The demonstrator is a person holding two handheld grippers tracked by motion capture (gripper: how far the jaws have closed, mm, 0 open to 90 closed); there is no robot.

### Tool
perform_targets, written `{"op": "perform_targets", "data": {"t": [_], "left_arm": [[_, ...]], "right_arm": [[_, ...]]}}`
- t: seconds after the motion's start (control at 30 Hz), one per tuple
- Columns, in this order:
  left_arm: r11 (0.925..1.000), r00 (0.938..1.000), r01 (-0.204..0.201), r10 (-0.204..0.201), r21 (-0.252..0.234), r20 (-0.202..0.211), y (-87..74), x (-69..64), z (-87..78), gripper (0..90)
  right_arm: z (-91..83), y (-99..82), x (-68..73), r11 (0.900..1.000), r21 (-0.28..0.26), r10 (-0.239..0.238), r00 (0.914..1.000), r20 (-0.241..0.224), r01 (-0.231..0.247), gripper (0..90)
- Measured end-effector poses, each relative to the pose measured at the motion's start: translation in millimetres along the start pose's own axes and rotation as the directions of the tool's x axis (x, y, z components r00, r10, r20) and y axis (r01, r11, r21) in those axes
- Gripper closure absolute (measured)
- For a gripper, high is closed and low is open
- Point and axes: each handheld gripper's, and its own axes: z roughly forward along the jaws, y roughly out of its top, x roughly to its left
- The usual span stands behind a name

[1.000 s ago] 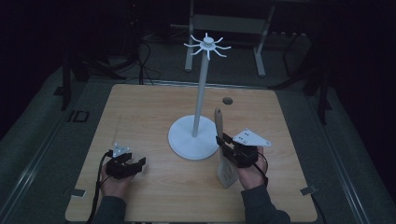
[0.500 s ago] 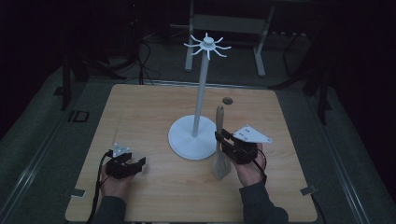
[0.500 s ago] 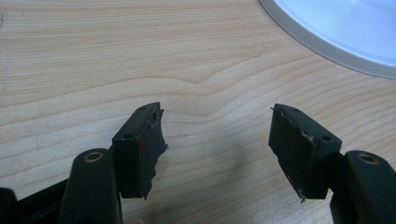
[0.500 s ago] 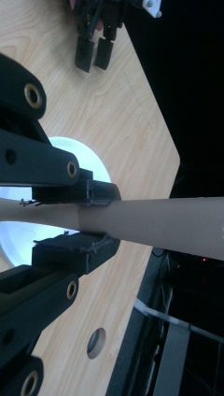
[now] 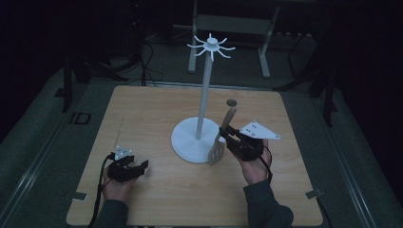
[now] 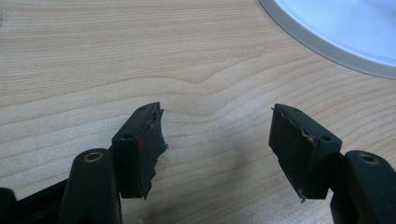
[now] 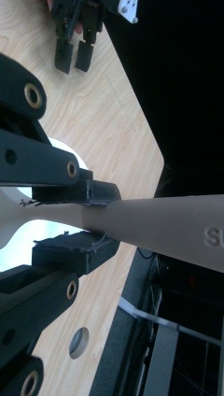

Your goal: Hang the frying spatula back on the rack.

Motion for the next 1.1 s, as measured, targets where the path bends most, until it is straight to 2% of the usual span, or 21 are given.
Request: {"op": "perform_targets", "data": {"t": [0.6,1.1], "left_arm": [[1.0,1.0,0.003,-0.003,-0.003,0.0,0.2,0.3,-0.4,35.2],[1.0,1.0,0.004,-0.004,-0.006,0.0,0.2,0.3,-0.6,35.2]], "right_arm": [[-3.3,18.2,-12.0,0.9984,-0.053,0.019,0.9996,-0.021,-0.02,74.8],[-4.3,38.5,-20.0,0.9954,-0.094,0.012,0.9991,-0.041,-0.016,74.8]]}}
